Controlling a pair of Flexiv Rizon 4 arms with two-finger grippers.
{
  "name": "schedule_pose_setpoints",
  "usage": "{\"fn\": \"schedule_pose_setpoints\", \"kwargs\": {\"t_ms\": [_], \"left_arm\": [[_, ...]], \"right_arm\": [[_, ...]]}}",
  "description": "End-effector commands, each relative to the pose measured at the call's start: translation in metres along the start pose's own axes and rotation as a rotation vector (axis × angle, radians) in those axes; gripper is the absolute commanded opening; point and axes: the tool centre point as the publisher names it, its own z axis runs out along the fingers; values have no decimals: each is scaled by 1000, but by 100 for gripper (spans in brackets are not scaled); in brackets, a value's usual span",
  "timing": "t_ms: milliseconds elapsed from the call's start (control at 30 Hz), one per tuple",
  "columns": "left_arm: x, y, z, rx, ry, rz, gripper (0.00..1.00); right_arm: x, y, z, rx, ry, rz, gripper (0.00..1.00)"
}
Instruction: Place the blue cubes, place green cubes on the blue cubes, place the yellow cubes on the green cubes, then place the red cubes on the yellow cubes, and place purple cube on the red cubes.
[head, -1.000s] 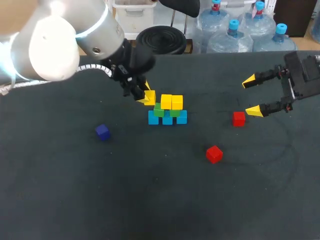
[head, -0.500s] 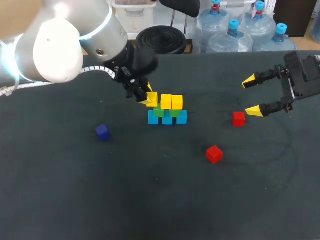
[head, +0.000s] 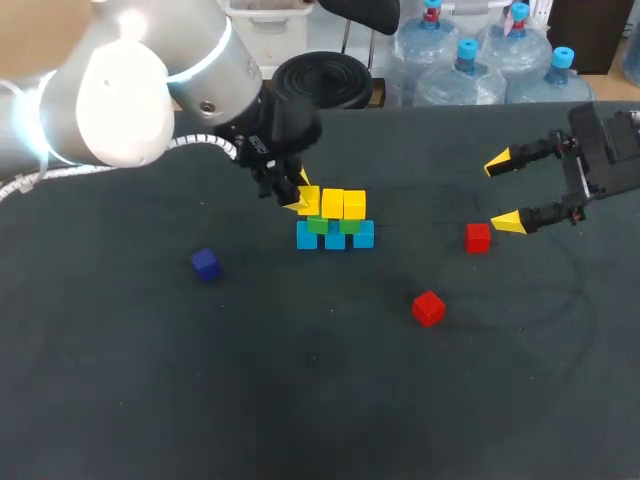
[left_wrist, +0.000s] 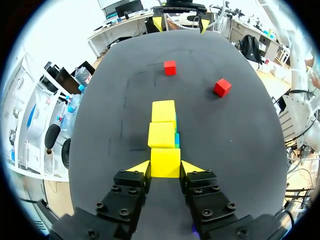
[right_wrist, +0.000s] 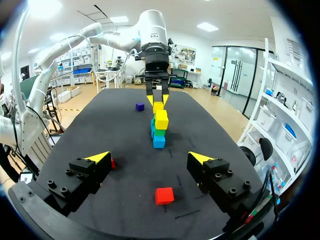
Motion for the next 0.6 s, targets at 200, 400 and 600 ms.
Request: {"fn": "schedule_pose_setpoints", "kwargs": {"t_ms": [200,400,600], "left_arm": [[-1,4,2,2,11,3,0],[0,5,2,4,16,6,0],[1,4,3,9,22,9,0]], "right_arm": [[0,0,0,1,-1,-1,100],[0,0,0,1,-1,-1,100],[0,0,0,1,-1,-1,100]]}}
